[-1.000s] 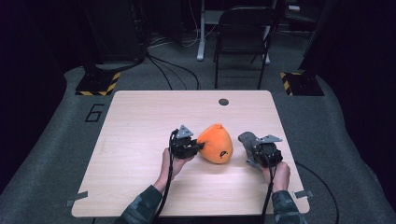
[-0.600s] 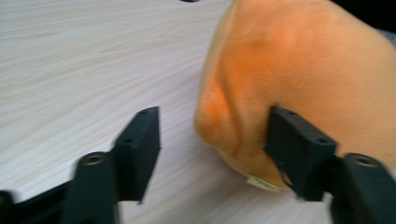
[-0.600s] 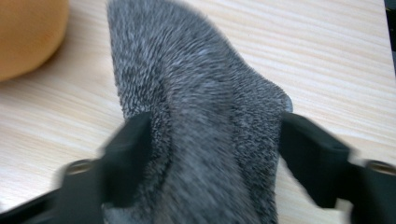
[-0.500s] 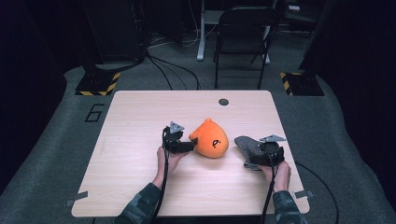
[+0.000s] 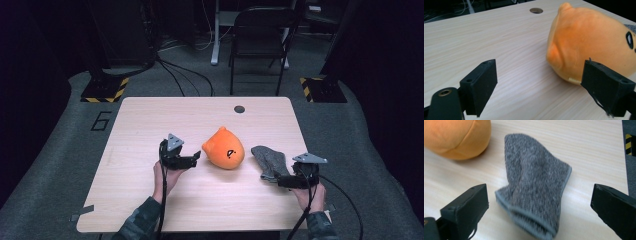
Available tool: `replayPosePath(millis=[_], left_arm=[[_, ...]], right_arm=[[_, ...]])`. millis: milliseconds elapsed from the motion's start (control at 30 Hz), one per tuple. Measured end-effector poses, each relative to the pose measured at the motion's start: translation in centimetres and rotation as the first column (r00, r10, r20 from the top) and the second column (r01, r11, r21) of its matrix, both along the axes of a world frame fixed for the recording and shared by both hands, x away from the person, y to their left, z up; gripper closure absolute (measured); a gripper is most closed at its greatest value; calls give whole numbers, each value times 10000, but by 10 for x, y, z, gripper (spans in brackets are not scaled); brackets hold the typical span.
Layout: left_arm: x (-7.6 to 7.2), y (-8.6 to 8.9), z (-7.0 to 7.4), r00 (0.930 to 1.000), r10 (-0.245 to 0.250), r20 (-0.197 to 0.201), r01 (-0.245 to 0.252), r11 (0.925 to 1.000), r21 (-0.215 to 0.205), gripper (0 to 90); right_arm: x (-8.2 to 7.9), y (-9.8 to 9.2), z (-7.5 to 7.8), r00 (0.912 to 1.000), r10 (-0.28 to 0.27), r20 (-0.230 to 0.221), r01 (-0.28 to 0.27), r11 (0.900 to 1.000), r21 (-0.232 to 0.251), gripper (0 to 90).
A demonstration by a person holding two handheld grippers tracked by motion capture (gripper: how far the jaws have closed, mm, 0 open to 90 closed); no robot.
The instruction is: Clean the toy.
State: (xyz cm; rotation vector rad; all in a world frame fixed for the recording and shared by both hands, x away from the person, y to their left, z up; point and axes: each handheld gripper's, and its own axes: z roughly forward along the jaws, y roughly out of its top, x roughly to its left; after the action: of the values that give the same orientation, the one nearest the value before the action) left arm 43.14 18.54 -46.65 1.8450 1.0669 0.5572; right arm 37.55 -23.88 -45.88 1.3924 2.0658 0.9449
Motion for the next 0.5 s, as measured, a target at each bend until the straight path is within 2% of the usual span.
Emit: replayPosePath(millis=[100, 233, 300, 333, 400, 433, 467, 500], left_arm=[[-5, 6, -3, 9999, -17, -121, 18, 10000, 73, 97], [-25, 25, -15, 9994, -104, -329, 132, 9962, 862, 78], [-29, 30, -19, 9992, -114, -387, 150, 9954, 950, 77], [-35, 40, -27, 9983, -40, -583, 109, 9930, 1177, 77], [-37, 46, -32, 9974, 7, -714, 83, 9920, 1256, 74], [-39, 55, -41, 9951, 80, -984, 69, 9887, 1499, 72], [-39, 55, -41, 9951, 80, -984, 69, 9887, 1499, 70], [-39, 63, -48, 9943, 209, -1047, -3, 9812, 1929, 68]], right_arm=[[-6, -4, -3, 10000, 54, -51, -53, 10000, 51, 6], [-14, -14, -18, 9993, 138, -353, -143, 9998, -135, 4], [-16, -16, -22, 9991, 61, -411, -69, 9998, -175, 4], [-18, -20, -30, 9982, 23, -591, -53, 9987, -503, 4], [-19, -22, -34, 9976, 46, -688, -87, 9982, -599, 4], [-21, -26, -42, 9959, -69, -902, 8, 9977, -676, 3], [-21, -28, -44, 9956, -55, -939, -10, 9976, -690, 3], [-21, -31, -46, 9955, -61, -950, -6, 9975, -711, 3]])
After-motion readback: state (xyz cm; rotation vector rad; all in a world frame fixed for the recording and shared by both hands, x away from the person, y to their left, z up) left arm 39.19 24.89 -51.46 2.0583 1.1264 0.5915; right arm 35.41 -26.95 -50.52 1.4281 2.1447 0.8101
